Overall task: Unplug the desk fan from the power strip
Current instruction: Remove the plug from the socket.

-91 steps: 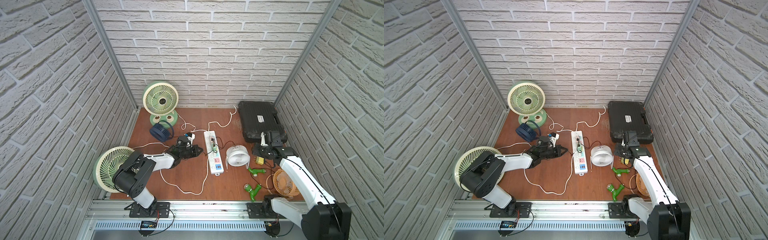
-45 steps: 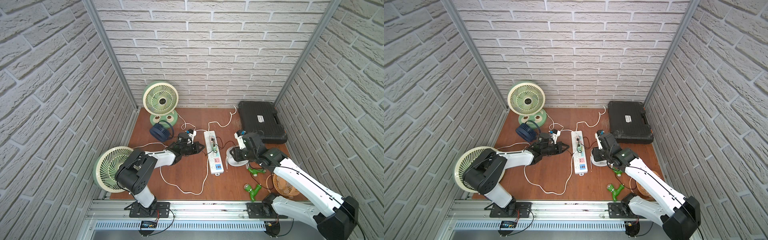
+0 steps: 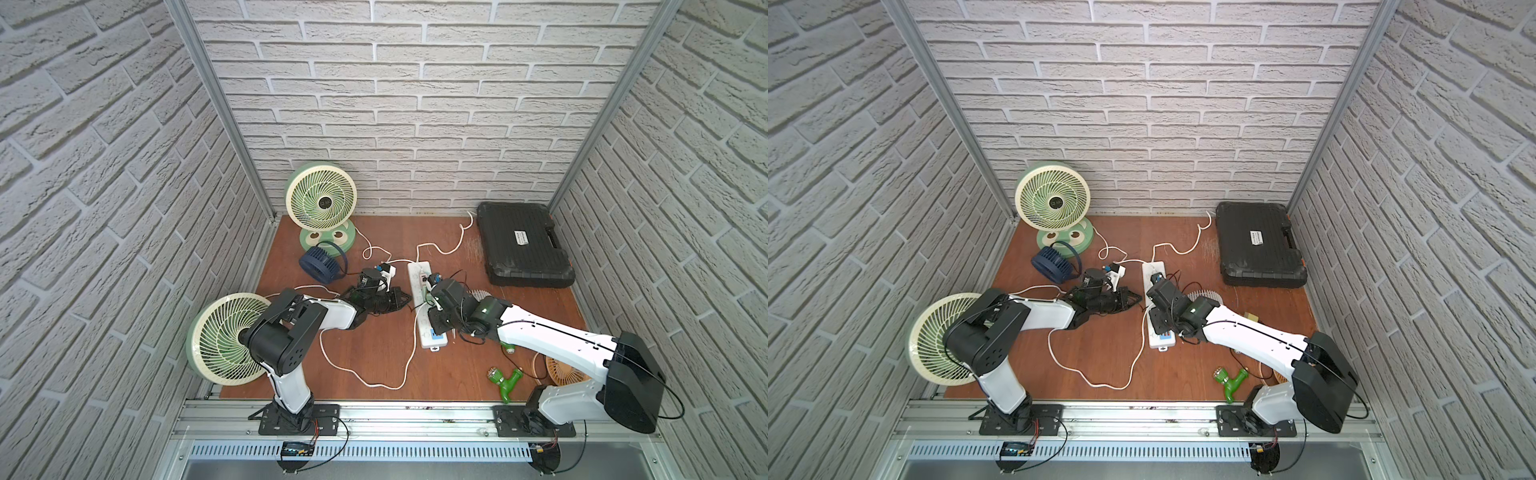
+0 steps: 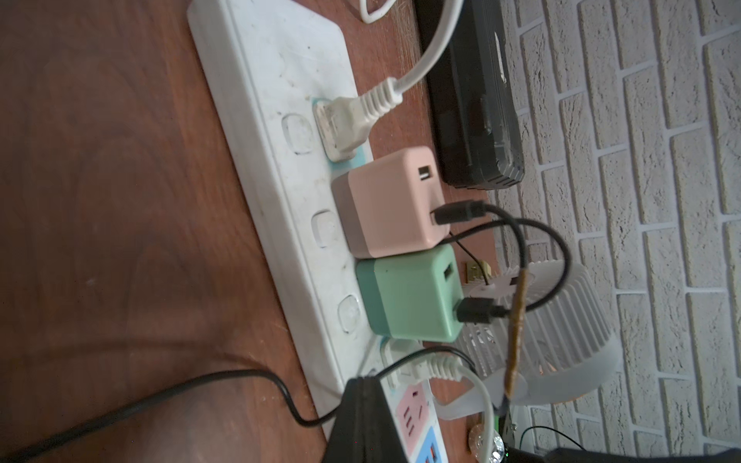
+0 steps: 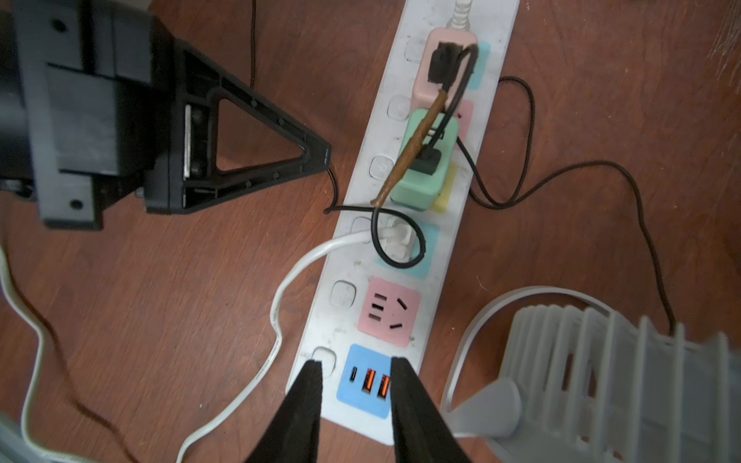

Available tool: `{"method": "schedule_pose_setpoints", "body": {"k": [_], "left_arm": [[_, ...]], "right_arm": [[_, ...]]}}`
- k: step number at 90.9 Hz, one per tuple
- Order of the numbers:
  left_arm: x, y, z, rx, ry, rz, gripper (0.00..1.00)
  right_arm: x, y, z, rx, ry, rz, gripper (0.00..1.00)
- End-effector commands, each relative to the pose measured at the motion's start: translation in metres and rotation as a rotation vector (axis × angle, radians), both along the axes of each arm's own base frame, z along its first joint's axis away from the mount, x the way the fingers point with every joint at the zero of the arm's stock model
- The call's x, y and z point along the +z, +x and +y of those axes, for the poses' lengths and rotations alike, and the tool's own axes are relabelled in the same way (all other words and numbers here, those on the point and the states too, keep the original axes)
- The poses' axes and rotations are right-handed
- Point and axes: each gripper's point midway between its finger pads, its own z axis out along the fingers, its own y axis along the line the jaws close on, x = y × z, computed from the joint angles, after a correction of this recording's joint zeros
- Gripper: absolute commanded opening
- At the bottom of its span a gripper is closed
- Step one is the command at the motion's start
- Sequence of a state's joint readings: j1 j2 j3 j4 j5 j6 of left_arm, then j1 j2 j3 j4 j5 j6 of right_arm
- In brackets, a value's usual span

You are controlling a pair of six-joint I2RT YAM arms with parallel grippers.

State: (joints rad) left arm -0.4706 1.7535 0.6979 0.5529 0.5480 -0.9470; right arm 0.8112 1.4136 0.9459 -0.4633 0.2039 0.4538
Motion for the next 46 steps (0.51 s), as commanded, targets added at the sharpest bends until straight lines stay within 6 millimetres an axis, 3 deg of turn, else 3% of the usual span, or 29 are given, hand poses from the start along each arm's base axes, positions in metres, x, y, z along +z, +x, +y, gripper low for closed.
{"method": "schedule_pose_setpoints", "body": {"k": [1,46], "left_arm": [[0.014,0.005,-0.010,-0.020,-0.046,-0.053,0.00],[0.005,0.000,-0.019,-0.039,-0.060,-0.035,0.00]], "right_arm": [[0.006,0.020,0.009,-0.070,0.043,-0.096,0.32],[-0.031,0.038,0.002,-0.190,-0.028,-0.112,0.22]]}}
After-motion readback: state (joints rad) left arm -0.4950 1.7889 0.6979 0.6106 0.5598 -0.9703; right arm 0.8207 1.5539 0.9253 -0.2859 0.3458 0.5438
